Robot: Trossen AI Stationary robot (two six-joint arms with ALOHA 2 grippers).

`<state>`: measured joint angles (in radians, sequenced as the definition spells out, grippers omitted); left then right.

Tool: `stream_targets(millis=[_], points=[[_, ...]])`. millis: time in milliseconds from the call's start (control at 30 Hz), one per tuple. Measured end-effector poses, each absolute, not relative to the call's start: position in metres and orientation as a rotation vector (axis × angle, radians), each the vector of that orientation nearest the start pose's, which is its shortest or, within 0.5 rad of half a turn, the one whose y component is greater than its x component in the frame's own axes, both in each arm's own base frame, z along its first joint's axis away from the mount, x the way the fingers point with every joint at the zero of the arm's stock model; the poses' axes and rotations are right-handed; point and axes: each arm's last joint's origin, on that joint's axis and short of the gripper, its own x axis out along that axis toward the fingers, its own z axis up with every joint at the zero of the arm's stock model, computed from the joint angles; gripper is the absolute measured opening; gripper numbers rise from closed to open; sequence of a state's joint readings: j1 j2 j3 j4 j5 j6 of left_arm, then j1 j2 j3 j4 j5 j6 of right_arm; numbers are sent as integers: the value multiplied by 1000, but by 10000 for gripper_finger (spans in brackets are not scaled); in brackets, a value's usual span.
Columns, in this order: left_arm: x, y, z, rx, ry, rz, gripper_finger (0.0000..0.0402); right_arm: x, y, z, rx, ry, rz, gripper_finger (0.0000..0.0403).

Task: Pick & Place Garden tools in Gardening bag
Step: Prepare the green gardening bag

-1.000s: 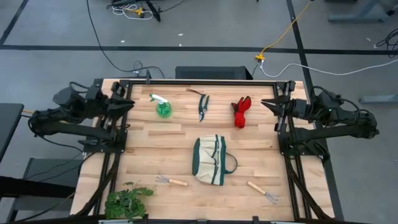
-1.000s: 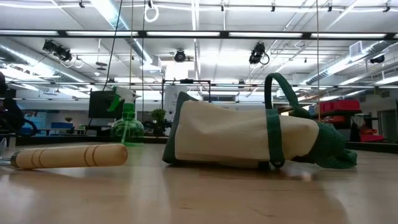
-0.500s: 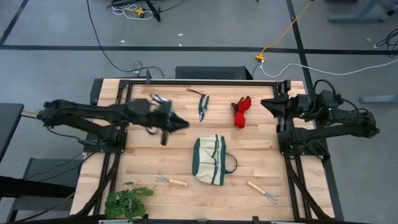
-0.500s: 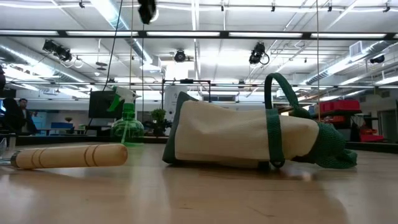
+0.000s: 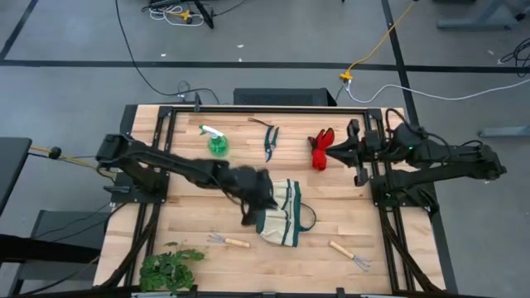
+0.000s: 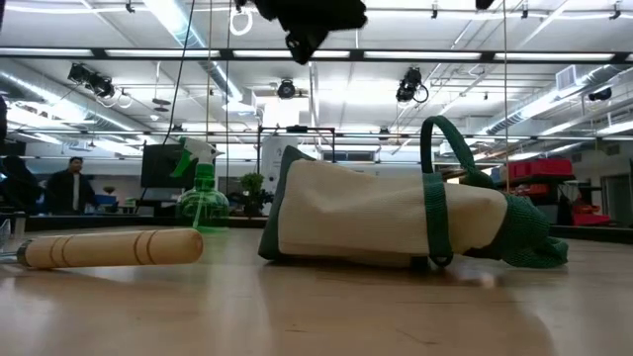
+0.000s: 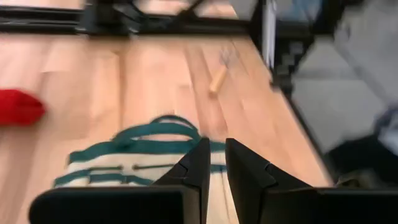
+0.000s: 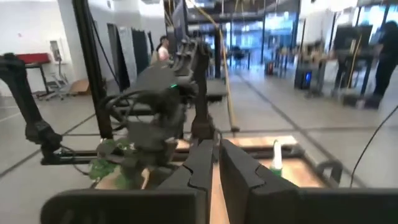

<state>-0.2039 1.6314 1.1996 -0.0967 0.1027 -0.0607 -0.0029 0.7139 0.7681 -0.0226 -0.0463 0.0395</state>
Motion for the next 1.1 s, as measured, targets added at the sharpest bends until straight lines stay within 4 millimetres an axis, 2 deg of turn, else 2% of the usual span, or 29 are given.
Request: stream_targets(millis=[233, 433, 533, 600, 900, 1100], points=[[384, -112, 253, 514, 511, -306, 58, 169, 4, 337, 151, 107, 57, 34], [401, -120, 237, 852, 590, -61, 59, 173, 11, 335, 157, 126, 88, 34], [406, -117, 229, 873, 639, 13, 72, 175, 12, 335, 156, 124, 98, 34], [411, -117, 231, 842, 618, 36, 88, 175, 13, 335, 156, 121, 101, 34], [410, -128, 230, 882, 616, -22, 162, 175, 13, 336, 155, 109, 104, 34], [409, -133, 230, 965, 599, -91, 192, 175, 13, 338, 156, 89, 106, 34]])
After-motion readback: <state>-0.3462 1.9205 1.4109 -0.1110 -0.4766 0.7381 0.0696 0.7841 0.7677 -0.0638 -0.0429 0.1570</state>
